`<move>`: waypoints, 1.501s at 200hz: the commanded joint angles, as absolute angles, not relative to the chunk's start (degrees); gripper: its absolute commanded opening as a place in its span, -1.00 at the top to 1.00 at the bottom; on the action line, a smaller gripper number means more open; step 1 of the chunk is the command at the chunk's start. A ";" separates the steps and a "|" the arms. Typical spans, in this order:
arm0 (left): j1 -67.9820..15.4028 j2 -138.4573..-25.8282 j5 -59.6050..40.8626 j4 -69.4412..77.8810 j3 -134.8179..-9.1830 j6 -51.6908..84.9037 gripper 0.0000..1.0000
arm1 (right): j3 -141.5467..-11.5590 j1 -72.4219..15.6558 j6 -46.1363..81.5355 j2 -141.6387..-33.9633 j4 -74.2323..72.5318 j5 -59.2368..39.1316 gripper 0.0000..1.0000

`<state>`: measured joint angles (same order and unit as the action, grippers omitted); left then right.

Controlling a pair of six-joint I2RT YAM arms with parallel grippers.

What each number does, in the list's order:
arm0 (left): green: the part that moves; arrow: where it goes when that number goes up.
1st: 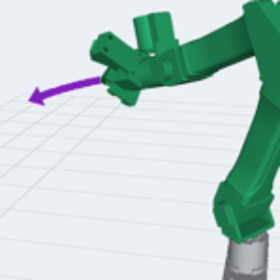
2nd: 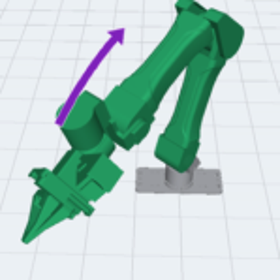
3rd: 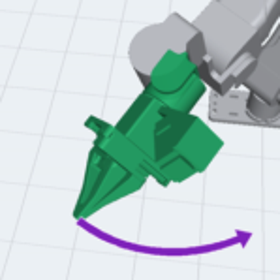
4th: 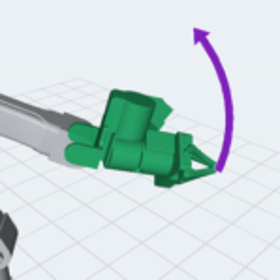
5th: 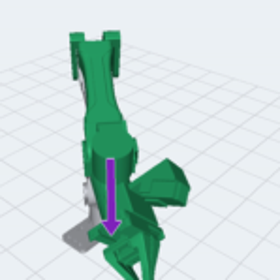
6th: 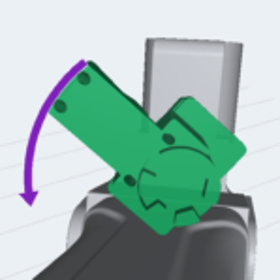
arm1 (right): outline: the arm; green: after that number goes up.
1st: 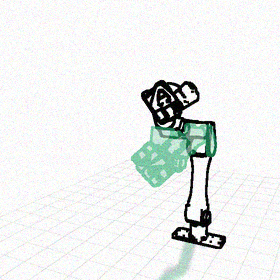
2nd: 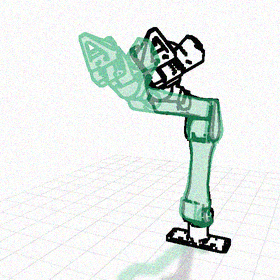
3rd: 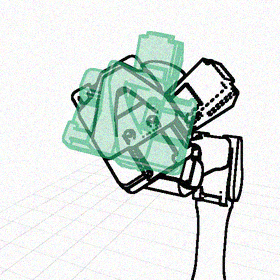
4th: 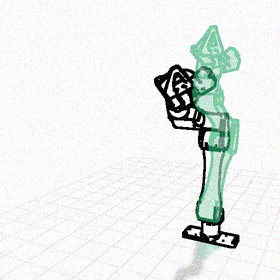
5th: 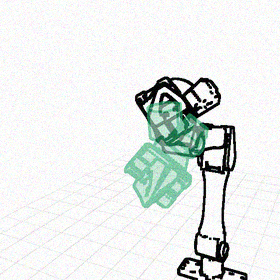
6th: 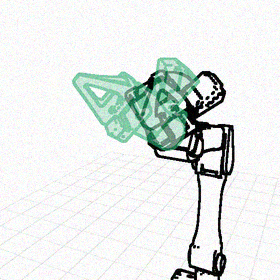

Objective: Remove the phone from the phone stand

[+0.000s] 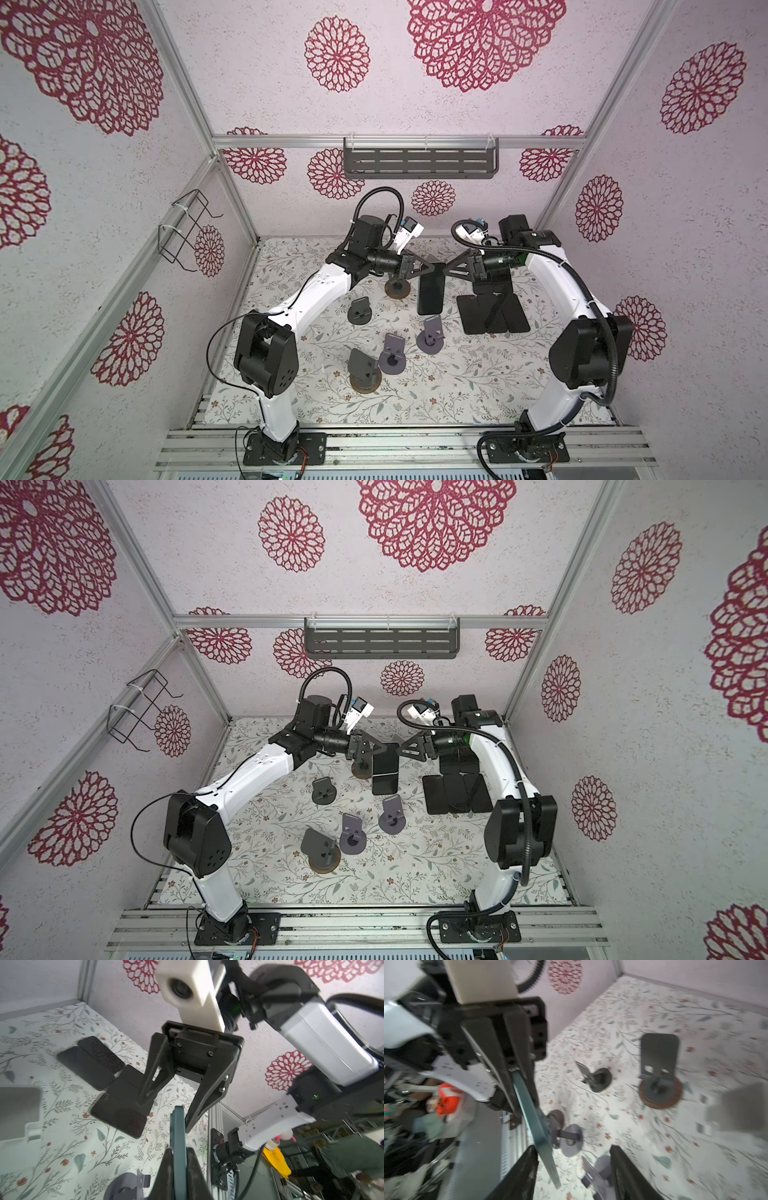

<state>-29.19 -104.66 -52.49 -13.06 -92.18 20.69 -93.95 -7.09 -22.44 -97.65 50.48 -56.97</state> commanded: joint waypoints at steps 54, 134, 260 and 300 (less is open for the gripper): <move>-27.45 -102.53 -33.06 -6.23 -91.75 36.37 1.00 | -73.56 -14.84 6.99 -75.32 23.57 -16.94 -0.63; -28.42 -101.59 -31.40 -7.33 -91.80 40.80 1.00 | -74.63 -28.14 8.19 -78.06 21.47 -13.27 -0.86; -29.23 -100.71 -32.90 -5.70 -90.83 39.31 1.00 | -77.92 -30.02 13.13 -85.55 16.80 -13.12 -0.67; -29.60 -100.65 -31.78 -6.50 -91.28 38.41 1.00 | -76.69 -30.40 15.09 -85.56 15.31 -10.63 -0.45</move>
<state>-28.93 -103.42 -32.23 -8.45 -90.24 38.92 -76.07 -30.22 11.75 -86.52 18.37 -13.34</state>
